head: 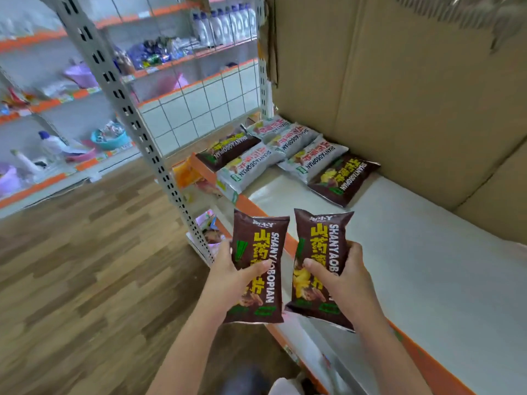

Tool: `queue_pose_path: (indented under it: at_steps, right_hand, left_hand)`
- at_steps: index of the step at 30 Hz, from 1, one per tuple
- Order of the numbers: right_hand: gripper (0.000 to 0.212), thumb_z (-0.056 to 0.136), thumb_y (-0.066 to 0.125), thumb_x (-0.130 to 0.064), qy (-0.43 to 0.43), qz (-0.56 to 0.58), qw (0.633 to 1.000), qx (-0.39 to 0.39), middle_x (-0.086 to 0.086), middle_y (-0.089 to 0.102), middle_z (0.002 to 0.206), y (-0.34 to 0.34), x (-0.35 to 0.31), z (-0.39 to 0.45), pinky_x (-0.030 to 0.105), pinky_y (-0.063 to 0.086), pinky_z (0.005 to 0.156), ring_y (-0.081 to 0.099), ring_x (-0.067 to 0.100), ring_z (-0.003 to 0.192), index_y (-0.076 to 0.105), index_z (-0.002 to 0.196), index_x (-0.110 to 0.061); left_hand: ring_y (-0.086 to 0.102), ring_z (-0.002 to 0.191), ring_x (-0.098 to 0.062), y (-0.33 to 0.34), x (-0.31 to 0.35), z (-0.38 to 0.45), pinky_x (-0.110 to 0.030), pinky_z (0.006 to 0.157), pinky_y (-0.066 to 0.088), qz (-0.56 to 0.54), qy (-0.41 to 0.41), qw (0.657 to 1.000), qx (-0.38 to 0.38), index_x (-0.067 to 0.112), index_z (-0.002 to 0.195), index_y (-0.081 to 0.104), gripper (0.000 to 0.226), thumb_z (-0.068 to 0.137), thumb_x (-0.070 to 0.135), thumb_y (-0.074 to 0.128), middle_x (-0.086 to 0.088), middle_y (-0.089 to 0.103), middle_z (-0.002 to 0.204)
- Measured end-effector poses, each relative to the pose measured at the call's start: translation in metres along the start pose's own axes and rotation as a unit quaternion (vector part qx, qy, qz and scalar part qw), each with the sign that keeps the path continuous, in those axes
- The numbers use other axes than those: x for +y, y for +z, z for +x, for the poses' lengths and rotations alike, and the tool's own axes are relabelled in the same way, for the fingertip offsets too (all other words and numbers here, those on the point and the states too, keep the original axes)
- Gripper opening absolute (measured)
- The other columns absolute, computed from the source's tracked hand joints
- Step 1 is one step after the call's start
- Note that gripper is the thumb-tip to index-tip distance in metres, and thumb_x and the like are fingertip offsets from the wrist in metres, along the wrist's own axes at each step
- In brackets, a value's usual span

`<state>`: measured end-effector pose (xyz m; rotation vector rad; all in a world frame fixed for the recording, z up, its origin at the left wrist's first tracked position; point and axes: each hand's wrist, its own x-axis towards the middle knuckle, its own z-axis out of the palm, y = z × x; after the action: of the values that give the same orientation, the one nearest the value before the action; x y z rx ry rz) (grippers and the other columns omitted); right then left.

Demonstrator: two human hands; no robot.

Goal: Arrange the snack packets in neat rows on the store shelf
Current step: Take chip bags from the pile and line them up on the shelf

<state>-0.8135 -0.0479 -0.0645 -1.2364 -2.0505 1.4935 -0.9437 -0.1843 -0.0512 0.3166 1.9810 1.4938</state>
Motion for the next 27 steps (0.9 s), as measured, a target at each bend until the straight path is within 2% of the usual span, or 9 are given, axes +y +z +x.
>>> queue_pose_path:
  at_steps: [6, 10, 12, 14, 17, 22, 24, 25, 27]
  right_hand:
    - [0.053, 0.081, 0.068, -0.036, 0.062, 0.035, 0.994, 0.082, -0.007, 0.057, 0.103, 0.016, -0.006, 0.041, 0.031, 0.05, 0.082, 0.06, 0.013, 0.093, 0.035, 0.12, -0.023]
    - [0.045, 0.083, 0.066, -0.035, 0.095, 0.044, 0.984, 0.145, -0.014, 0.058, 0.095, 0.04, -0.013, 0.066, 0.018, 0.045, 0.068, 0.057, 0.002, 0.084, 0.037, 0.115, -0.023]
    - [0.038, 0.084, 0.066, -0.034, 0.112, 0.045, 0.977, 0.177, -0.015, 0.058, 0.09, 0.054, -0.02, 0.077, 0.015, 0.041, 0.062, 0.055, -0.002, 0.079, 0.042, 0.11, -0.019]
    - [0.036, 0.084, 0.066, -0.035, 0.132, 0.04, 0.97, 0.202, -0.006, 0.063, 0.092, 0.067, -0.026, 0.089, 0.024, 0.04, 0.063, 0.058, 0.009, 0.079, 0.045, 0.107, -0.017]
    - [0.035, 0.084, 0.065, -0.037, 0.145, 0.013, 0.965, 0.219, 0.0, 0.061, 0.096, 0.078, -0.029, 0.1, 0.027, 0.039, 0.067, 0.057, 0.016, 0.083, 0.045, 0.105, -0.017]
    - [0.035, 0.083, 0.064, -0.039, 0.147, -0.04, 0.96, 0.233, 0.0, 0.058, 0.099, 0.083, -0.029, 0.112, 0.026, 0.037, 0.067, 0.056, 0.016, 0.086, 0.049, 0.107, -0.019]
    - [0.032, 0.084, 0.063, -0.037, 0.139, -0.042, 0.959, 0.243, 0.001, 0.058, 0.101, 0.081, -0.029, 0.117, 0.024, 0.036, 0.068, 0.055, 0.016, 0.087, 0.051, 0.108, -0.019]
    - [0.031, 0.085, 0.062, -0.036, 0.137, -0.04, 0.959, 0.244, 0.002, 0.059, 0.103, 0.079, -0.029, 0.119, 0.024, 0.037, 0.069, 0.056, 0.017, 0.089, 0.051, 0.109, -0.019]
    - [0.033, 0.086, 0.061, -0.036, 0.137, -0.039, 0.96, 0.24, 0.004, 0.06, 0.106, 0.077, -0.028, 0.122, 0.025, 0.039, 0.072, 0.057, 0.019, 0.094, 0.052, 0.111, -0.017]
  left_hand:
    - [0.064, 0.089, -0.009, 0.007, 0.02, 0.092, -0.032, 0.078, 0.051, 0.118, 0.039, 0.988, -0.087, 0.022, 0.11, 0.044, 0.05, 0.073, 0.024, 0.078, 0.009, 0.064, 0.098]
    - [0.065, 0.089, -0.012, 0.01, 0.031, 0.159, -0.04, 0.085, 0.052, 0.22, 0.069, 0.957, -0.178, 0.022, 0.11, 0.049, 0.047, 0.073, 0.029, 0.078, 0.007, 0.066, 0.099]
    - [0.064, 0.09, -0.011, 0.009, 0.036, 0.184, -0.037, 0.085, 0.051, 0.25, 0.094, 0.939, -0.218, 0.02, 0.113, 0.051, 0.048, 0.074, 0.029, 0.077, 0.008, 0.066, 0.103]
    - [0.059, 0.094, -0.011, 0.009, 0.041, 0.202, -0.027, 0.083, 0.046, 0.276, 0.142, 0.921, -0.236, 0.018, 0.123, 0.045, 0.056, 0.077, 0.027, 0.075, 0.01, 0.061, 0.107]
    - [0.053, 0.105, -0.01, 0.009, 0.042, 0.218, -0.024, 0.087, 0.041, 0.284, 0.188, 0.904, -0.258, 0.015, 0.136, 0.033, 0.071, 0.079, 0.027, 0.073, 0.009, 0.054, 0.111]
    - [0.043, 0.126, -0.017, 0.004, 0.039, 0.228, -0.045, 0.104, 0.037, 0.273, 0.216, 0.897, -0.273, 0.021, 0.143, 0.022, 0.075, 0.084, 0.032, 0.066, 0.0, 0.043, 0.138]
    - [0.04, 0.128, -0.018, 0.006, 0.041, 0.231, -0.039, 0.109, 0.03, 0.275, 0.245, 0.89, -0.268, 0.021, 0.144, 0.021, 0.072, 0.086, 0.031, 0.063, -0.001, 0.039, 0.141]
    - [0.037, 0.13, -0.018, 0.008, 0.043, 0.232, -0.031, 0.111, 0.022, 0.281, 0.254, 0.887, -0.265, 0.02, 0.145, 0.021, 0.071, 0.088, 0.03, 0.062, -0.001, 0.036, 0.143]
    - [0.034, 0.132, -0.018, 0.01, 0.048, 0.232, -0.023, 0.107, 0.019, 0.298, 0.257, 0.881, -0.262, 0.019, 0.146, 0.019, 0.069, 0.09, 0.027, 0.059, -0.001, 0.032, 0.145]
